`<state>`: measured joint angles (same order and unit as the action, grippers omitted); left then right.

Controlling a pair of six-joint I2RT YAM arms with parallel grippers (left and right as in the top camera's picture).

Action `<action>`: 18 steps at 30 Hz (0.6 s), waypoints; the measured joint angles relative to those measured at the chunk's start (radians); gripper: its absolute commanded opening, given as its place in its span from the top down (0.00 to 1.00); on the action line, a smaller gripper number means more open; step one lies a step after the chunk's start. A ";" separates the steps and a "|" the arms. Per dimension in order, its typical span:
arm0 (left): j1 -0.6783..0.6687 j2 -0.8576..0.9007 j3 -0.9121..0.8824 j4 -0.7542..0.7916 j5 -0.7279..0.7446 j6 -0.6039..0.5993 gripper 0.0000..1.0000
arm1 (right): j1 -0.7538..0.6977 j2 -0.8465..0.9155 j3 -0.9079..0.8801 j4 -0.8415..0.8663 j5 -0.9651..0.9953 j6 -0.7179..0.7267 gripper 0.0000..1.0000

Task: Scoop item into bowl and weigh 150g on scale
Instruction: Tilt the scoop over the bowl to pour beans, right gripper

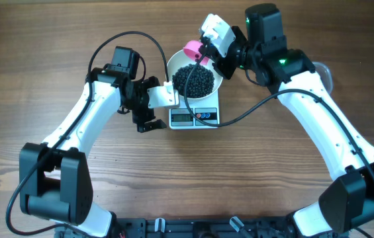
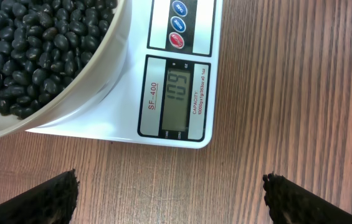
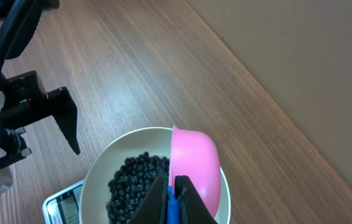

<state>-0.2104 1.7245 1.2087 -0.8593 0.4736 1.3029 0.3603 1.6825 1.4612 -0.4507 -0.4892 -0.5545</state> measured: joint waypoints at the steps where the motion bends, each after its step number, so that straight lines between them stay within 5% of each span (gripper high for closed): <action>1: 0.000 0.000 0.000 0.000 0.000 0.000 0.00 | 0.000 0.000 0.000 0.003 0.000 0.000 0.96; 18: 0.000 0.000 0.000 0.000 0.000 0.000 0.00 | 0.000 0.000 0.000 0.025 0.042 0.027 0.96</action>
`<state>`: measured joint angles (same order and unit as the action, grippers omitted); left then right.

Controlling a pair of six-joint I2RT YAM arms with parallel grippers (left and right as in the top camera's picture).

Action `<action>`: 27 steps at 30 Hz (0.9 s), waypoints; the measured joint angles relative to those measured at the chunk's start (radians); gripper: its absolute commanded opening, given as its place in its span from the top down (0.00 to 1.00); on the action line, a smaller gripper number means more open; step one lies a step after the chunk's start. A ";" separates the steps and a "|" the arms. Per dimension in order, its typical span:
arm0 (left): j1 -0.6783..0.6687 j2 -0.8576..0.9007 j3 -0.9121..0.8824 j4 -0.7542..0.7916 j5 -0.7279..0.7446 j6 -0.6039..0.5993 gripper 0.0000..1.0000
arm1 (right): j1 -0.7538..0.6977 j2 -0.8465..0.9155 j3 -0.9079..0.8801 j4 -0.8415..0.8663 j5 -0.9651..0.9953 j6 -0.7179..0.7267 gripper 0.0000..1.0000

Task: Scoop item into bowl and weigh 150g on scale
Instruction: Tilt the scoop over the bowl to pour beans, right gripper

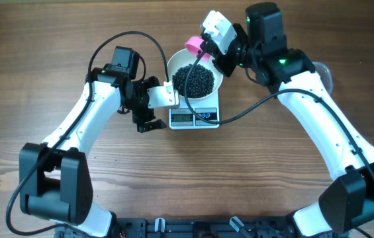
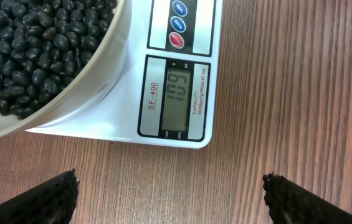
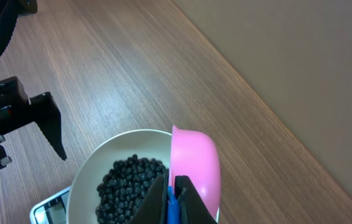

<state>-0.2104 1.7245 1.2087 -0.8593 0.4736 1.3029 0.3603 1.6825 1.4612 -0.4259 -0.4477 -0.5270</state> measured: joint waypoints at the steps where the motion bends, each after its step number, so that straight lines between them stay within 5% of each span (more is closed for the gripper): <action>1: 0.000 0.000 0.000 0.000 0.000 0.000 0.00 | 0.000 0.000 0.000 0.000 -0.001 0.000 0.96; 27: 0.000 0.000 0.000 0.000 0.000 0.000 0.00 | 0.000 0.000 0.000 -0.149 -0.147 -0.298 0.96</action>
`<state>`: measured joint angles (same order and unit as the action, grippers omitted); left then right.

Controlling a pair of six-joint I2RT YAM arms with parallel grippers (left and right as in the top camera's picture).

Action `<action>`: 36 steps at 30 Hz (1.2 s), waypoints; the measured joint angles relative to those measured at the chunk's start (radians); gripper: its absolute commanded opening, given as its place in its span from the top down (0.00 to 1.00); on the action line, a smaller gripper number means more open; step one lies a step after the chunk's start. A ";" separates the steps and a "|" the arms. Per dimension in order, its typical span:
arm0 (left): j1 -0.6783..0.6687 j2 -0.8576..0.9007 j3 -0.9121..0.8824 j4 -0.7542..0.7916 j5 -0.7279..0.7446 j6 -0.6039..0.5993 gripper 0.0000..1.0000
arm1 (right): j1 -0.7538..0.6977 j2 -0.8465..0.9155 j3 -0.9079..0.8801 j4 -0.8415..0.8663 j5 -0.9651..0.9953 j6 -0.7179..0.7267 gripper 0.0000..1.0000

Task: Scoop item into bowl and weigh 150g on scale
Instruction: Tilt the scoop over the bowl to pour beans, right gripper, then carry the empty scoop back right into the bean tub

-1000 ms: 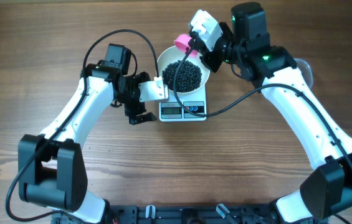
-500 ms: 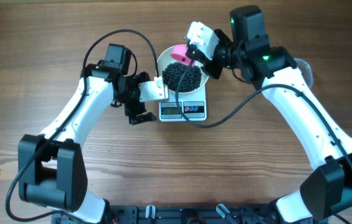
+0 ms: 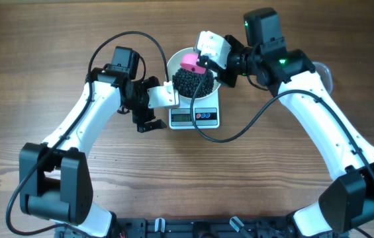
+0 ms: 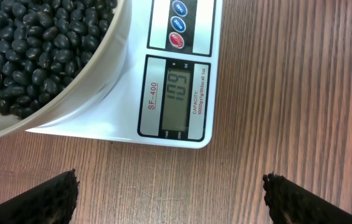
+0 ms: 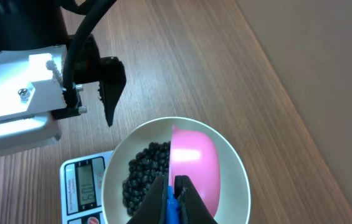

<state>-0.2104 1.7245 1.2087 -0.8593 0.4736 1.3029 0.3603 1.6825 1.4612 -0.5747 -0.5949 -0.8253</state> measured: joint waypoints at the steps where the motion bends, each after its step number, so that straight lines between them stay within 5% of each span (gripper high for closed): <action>1: 0.000 0.000 0.000 0.000 0.000 0.000 0.00 | 0.000 0.000 0.000 0.001 0.000 -0.002 0.96; 14: 0.000 0.000 0.000 0.000 0.000 0.000 0.00 | 0.000 0.000 0.000 0.011 0.005 0.005 0.96; 22: 0.000 0.000 0.000 0.000 0.000 0.000 0.00 | -0.019 0.000 0.000 0.172 0.108 0.338 0.96; 28: 0.000 0.000 0.000 0.000 0.000 0.000 0.00 | -0.185 0.000 0.001 0.170 0.052 0.580 0.96; 36: 0.000 0.000 0.000 0.000 0.000 0.000 0.00 | -0.497 0.000 0.002 0.042 -0.077 0.675 0.96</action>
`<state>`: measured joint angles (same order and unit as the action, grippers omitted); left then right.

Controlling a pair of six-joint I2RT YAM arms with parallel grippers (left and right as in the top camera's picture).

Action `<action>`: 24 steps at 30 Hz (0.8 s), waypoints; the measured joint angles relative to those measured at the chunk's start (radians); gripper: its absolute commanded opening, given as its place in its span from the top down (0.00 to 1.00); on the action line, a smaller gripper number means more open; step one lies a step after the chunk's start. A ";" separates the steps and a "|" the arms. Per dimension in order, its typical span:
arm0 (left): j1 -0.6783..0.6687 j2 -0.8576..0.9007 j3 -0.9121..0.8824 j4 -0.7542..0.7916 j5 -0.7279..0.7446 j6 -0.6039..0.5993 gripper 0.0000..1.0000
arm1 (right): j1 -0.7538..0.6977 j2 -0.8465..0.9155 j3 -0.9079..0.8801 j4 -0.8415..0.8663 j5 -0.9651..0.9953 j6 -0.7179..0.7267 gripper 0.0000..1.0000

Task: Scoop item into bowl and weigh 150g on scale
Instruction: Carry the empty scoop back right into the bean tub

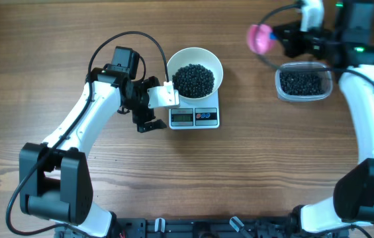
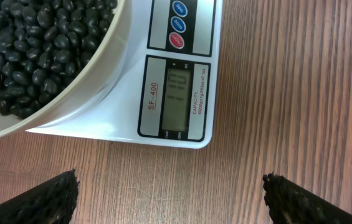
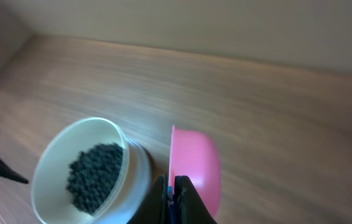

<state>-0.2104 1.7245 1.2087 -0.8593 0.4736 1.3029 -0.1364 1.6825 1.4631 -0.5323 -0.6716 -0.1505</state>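
A white bowl (image 1: 208, 61) of black beans (image 1: 194, 80) stands on the white scale (image 1: 194, 117). The scale's display (image 2: 177, 99) shows faint, unreadable digits. My left gripper (image 2: 169, 193) hangs open over bare wood in front of the scale, beside it in the overhead view (image 1: 148, 118). My right gripper (image 3: 173, 193) is shut on the blue handle of the pink scoop (image 3: 194, 167), held in the air at the far right between the bowl and the clear tub of beans (image 1: 302, 82); the scoop (image 1: 260, 38) looks blurred.
The clear plastic tub sits at the table's back right, under my right arm (image 1: 365, 99). A black cable (image 1: 130, 39) loops over the left arm near the bowl. Bare wooden tabletop (image 1: 239, 178) spreads in front of the scale.
My right gripper with the pink scoop has gone from over the bowl to the far right near the clear tub. The scale's reading has changed from 109 to faint digits. The left arm stays put.
The right gripper held the pink scoop at the bowl's far rim, then a little further back, then over the beans in the bowl, the scale showing 109 throughout. Now the scoop is away near the tub and the left gripper has stayed open by the scale.
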 measured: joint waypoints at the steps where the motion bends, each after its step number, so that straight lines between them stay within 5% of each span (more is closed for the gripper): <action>1: 0.000 0.000 0.000 0.000 0.000 0.000 0.00 | -0.042 0.000 0.000 -0.024 -0.003 0.002 0.96; 12: 0.000 0.000 0.000 0.000 0.000 0.000 0.00 | -0.162 0.000 0.000 -0.205 0.264 -0.038 0.96; 24: 0.000 0.000 0.000 0.000 0.000 0.000 0.00 | -0.162 0.094 0.000 -0.268 0.455 -0.302 0.96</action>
<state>-0.2104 1.7245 1.2087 -0.8593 0.4736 1.3029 -0.2981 1.7763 1.4631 -0.8005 -0.2169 -0.4526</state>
